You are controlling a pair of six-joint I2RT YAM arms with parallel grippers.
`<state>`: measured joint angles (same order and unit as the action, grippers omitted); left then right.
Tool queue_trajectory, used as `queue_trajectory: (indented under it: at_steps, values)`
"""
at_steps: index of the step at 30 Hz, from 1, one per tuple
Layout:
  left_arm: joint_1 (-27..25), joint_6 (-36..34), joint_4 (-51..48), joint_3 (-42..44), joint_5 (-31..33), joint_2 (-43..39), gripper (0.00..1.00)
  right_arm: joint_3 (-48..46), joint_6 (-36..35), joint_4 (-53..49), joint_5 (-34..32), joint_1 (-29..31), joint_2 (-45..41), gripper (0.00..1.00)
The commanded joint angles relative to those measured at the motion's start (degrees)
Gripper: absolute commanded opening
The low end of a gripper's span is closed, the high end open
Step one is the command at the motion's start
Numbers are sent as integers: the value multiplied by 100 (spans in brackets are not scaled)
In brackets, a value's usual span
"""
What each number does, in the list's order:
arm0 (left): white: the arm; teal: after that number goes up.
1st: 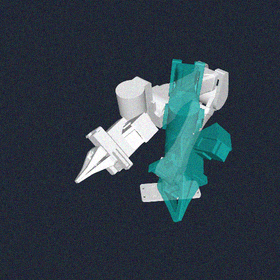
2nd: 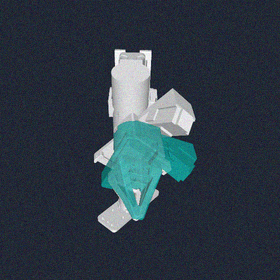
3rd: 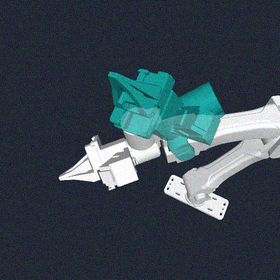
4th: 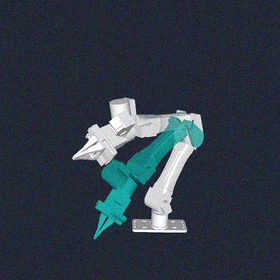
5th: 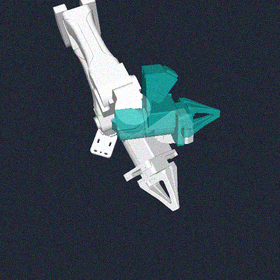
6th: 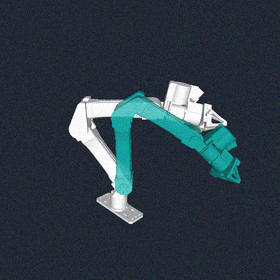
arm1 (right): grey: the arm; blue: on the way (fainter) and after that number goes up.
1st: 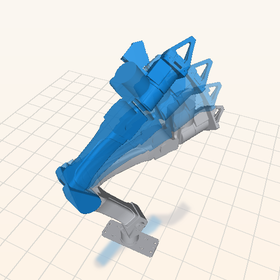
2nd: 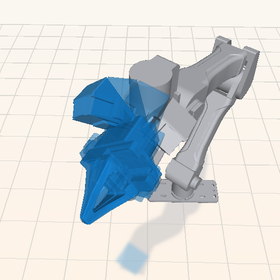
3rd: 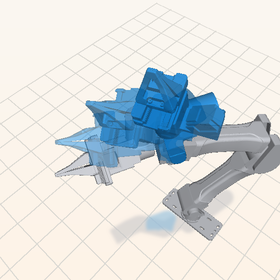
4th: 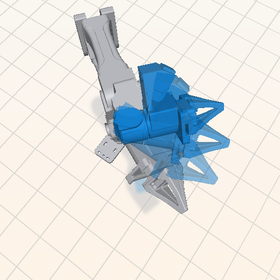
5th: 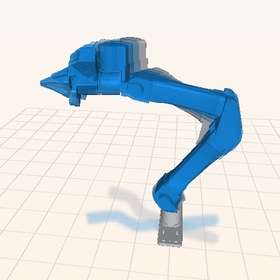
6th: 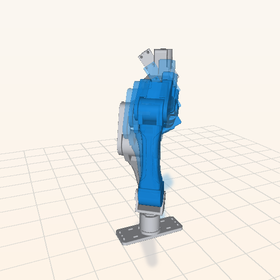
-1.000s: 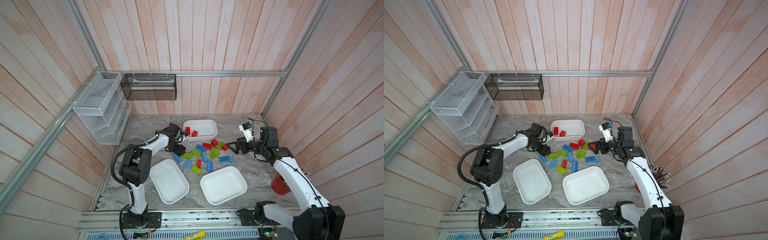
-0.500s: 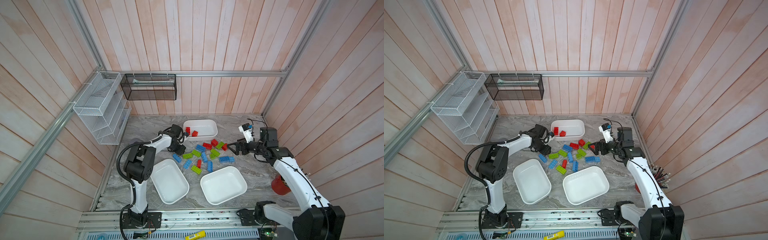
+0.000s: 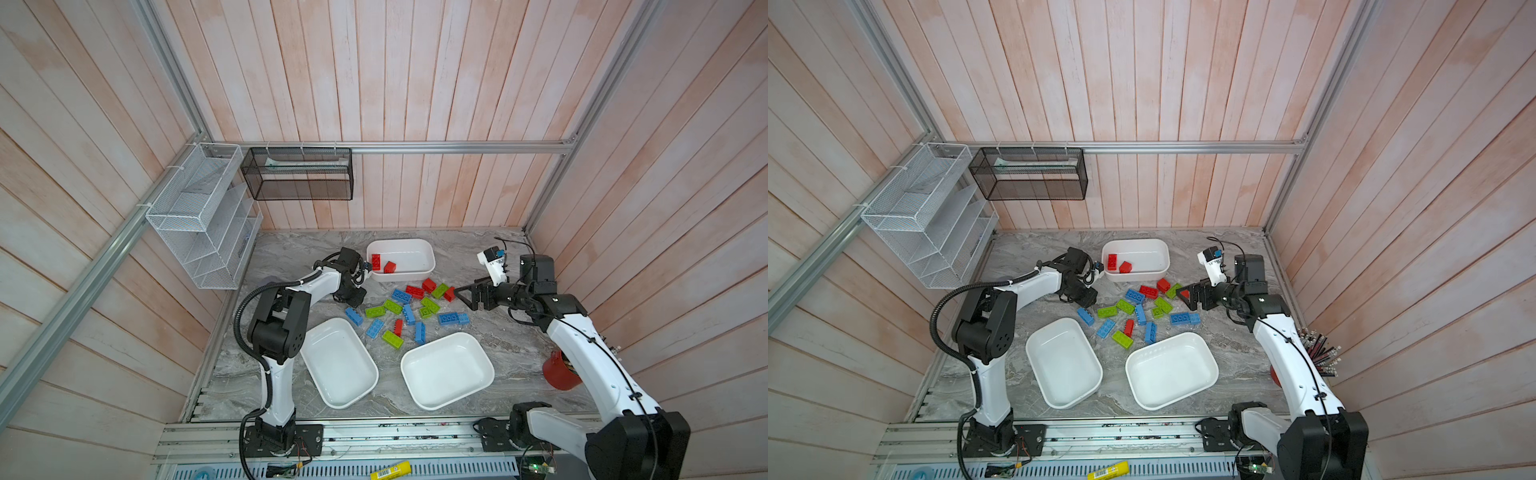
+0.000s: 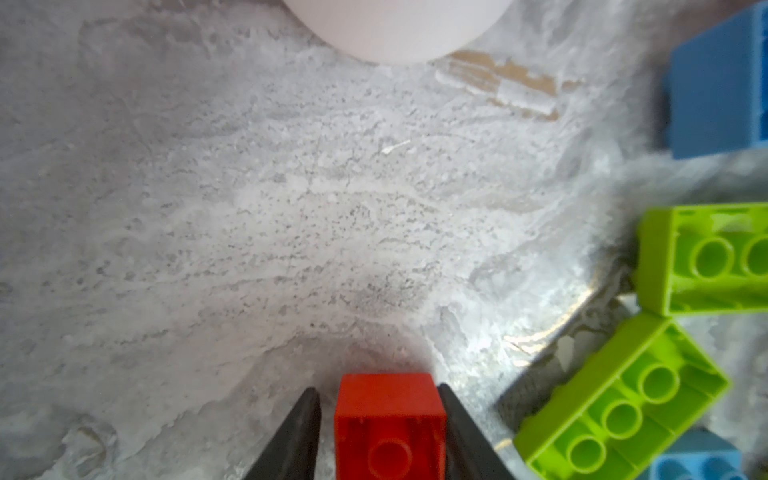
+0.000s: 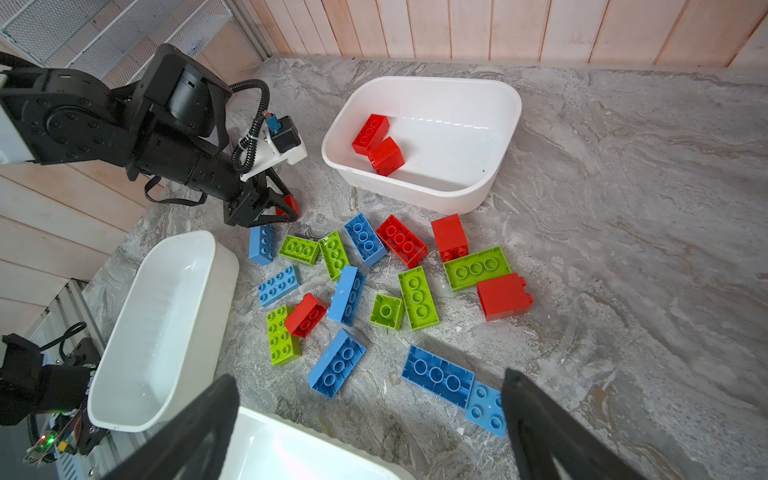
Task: Sort the legos into containers by color
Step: 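Lift the red brick with the left gripper and drop it into the far tub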
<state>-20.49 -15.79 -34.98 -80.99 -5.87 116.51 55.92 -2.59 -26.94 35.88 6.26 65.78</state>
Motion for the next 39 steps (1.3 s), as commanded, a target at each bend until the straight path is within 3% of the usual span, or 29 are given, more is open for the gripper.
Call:
queue_trajectory:
  at_steps: [1, 6, 11, 17, 24, 29, 39]
  values:
    - [-14, 23, -110, -170, 164, 91, 42, 17, 9, -76, -55, -21, -61, 98]
    - [-6, 38, -148, -230, 180, -62, 27, 20, 13, -76, -60, -26, -78, 98]
    - [-48, 256, -438, -694, -2, -465, 27, 30, 11, -92, -101, -29, -89, 98]
    - [-260, 578, -663, -1885, -451, -482, 27, 72, -10, -32, -115, -27, -3, 98]
    - [-423, 769, -301, -3257, -744, 564, 28, 143, 40, 160, -195, -69, 71, 98]
    - [-454, 1047, 11, -4276, -302, 1513, 28, 253, 47, 181, -187, -86, 128, 98]
    - [-455, 1060, 225, -4961, -17, 2446, 32, 292, -26, 110, -151, -204, 154, 98]
